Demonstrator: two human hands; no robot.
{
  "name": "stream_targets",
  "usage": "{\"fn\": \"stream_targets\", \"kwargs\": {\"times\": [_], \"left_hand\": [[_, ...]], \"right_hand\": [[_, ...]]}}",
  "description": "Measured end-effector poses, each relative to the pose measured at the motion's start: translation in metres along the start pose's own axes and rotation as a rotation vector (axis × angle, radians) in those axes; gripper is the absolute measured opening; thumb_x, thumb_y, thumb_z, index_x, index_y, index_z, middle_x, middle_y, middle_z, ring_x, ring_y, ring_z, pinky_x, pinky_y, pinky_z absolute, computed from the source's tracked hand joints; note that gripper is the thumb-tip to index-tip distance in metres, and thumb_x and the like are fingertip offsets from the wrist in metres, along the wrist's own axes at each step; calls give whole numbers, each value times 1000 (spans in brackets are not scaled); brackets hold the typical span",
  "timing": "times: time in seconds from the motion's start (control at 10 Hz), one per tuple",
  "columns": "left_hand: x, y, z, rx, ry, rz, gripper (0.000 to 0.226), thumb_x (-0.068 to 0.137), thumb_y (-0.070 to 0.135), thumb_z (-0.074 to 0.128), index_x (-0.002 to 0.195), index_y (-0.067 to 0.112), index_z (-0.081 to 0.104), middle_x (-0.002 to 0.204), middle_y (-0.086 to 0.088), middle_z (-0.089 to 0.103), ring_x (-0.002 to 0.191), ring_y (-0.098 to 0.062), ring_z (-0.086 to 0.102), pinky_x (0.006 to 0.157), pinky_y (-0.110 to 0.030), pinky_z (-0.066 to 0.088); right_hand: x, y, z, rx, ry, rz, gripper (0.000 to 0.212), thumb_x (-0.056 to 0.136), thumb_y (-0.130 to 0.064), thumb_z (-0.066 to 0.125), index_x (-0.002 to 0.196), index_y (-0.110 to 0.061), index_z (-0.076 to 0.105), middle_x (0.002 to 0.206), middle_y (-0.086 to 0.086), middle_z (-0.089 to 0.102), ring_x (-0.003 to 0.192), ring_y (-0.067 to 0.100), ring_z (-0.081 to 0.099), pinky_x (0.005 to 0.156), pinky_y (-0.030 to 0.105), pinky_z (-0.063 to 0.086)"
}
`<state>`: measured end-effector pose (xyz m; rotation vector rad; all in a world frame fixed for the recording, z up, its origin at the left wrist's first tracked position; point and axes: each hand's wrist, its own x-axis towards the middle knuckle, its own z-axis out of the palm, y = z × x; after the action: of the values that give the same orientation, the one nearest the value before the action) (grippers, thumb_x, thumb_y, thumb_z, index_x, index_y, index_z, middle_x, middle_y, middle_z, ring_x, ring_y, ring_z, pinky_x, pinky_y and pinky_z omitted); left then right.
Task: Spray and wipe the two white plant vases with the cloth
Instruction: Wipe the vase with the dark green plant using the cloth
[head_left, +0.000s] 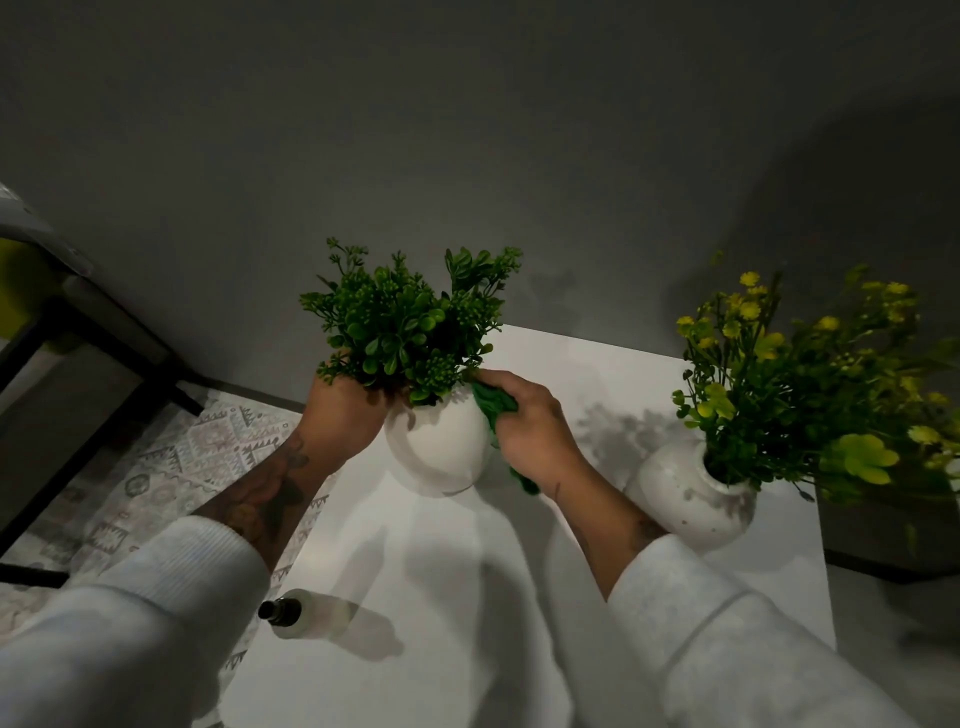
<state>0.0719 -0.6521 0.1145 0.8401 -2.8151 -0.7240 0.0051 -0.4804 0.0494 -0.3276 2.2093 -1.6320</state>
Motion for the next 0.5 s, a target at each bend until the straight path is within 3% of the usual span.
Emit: {"fn": "stream_targets", "kwargs": {"times": [0.1,0.2,0.3,0.4,0.5], "left_hand": [[0,1,1,29,-16,-26,31,97,15,48,106,-13,59,107,-29,62,97,-38,57,77,-33,36],[0,1,3,48,-10,-17,31,97,14,48,105,-13,60,106,-29,63,98,-38,57,80,-34,38],[3,-6,6,82,21,59,26,96,7,47,98,-9,66,96,-24,66,87,-33,59,62,-29,20],[2,-5,6,56,25,38,27,96,11,48,102,-10,63,100,-25,64,90,-33,57,65,-26,23],[0,-1,3,33,0,-13,31,96,15,49,109,-12,58,109,-29,61,102,-38,57,74,-28,31]], "right_hand": [[-6,-16,6,-131,-11,-225,60,72,15,42,118,-14,67,118,2,67,111,21,58,93,24,48],[-27,-12,15,-211,77,-366,60,74,18,45,124,-7,64,129,7,62,123,23,52,108,30,39],[-50,3,15,-224,102,-408,65,76,16,44,133,-10,57,140,3,54,134,14,42,116,22,26],[-46,4,15,-233,105,-410,64,76,17,44,133,-11,58,139,3,55,132,12,43,116,24,28],[-20,-9,12,-259,36,-365,59,77,17,44,126,-9,63,130,4,62,124,21,52,108,34,40]]}}
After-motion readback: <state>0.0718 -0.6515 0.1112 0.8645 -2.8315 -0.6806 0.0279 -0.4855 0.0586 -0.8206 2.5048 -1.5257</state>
